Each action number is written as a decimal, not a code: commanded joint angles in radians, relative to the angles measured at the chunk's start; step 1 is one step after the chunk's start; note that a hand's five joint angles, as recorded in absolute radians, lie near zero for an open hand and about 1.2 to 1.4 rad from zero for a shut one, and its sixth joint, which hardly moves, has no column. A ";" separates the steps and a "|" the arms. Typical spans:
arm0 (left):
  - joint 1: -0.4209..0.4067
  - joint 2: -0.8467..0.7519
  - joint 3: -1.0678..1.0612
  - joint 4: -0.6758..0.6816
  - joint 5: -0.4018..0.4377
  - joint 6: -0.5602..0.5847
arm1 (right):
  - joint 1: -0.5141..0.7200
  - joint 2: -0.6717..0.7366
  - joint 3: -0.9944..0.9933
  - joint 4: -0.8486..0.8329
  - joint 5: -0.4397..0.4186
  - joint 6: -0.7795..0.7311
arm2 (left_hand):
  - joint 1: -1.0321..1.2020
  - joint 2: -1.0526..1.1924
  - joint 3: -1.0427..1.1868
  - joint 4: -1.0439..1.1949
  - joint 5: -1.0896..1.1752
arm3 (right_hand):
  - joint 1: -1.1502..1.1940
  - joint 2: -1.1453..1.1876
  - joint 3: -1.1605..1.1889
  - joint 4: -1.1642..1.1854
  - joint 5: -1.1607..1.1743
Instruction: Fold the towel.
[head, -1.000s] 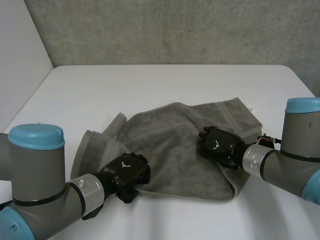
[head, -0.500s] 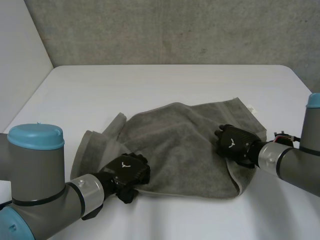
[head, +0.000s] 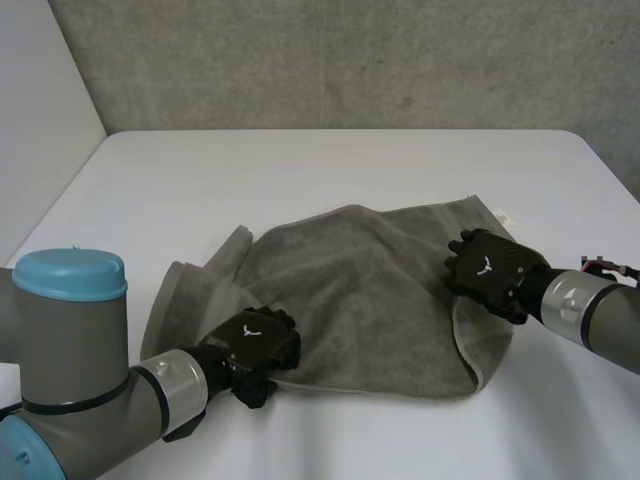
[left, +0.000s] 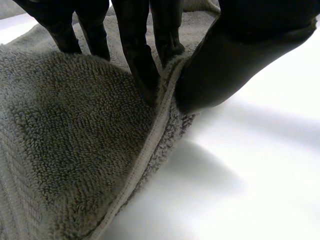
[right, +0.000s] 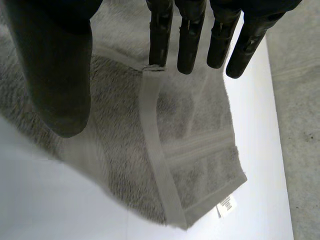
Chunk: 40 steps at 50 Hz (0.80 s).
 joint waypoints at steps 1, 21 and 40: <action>0.002 0.002 0.000 0.000 0.001 0.000 | 0.057 0.009 -0.016 -0.036 0.024 0.074 | -0.006 -0.004 -0.042 -0.056 -0.030 | -0.046 -0.057 -0.050 -0.078 -0.018; 0.001 0.000 -0.004 0.000 0.004 0.000 | 0.100 0.160 -0.065 -0.071 0.050 0.047 | -0.006 -0.004 -0.042 -0.056 -0.030 | -0.017 -0.028 -0.050 -0.078 0.011; 0.001 0.000 -0.006 -0.001 0.004 0.000 | 0.091 0.180 -0.099 -0.062 0.075 -0.062 | -0.006 -0.004 -0.042 -0.056 -0.030 | 0.027 0.016 -0.050 -0.078 0.055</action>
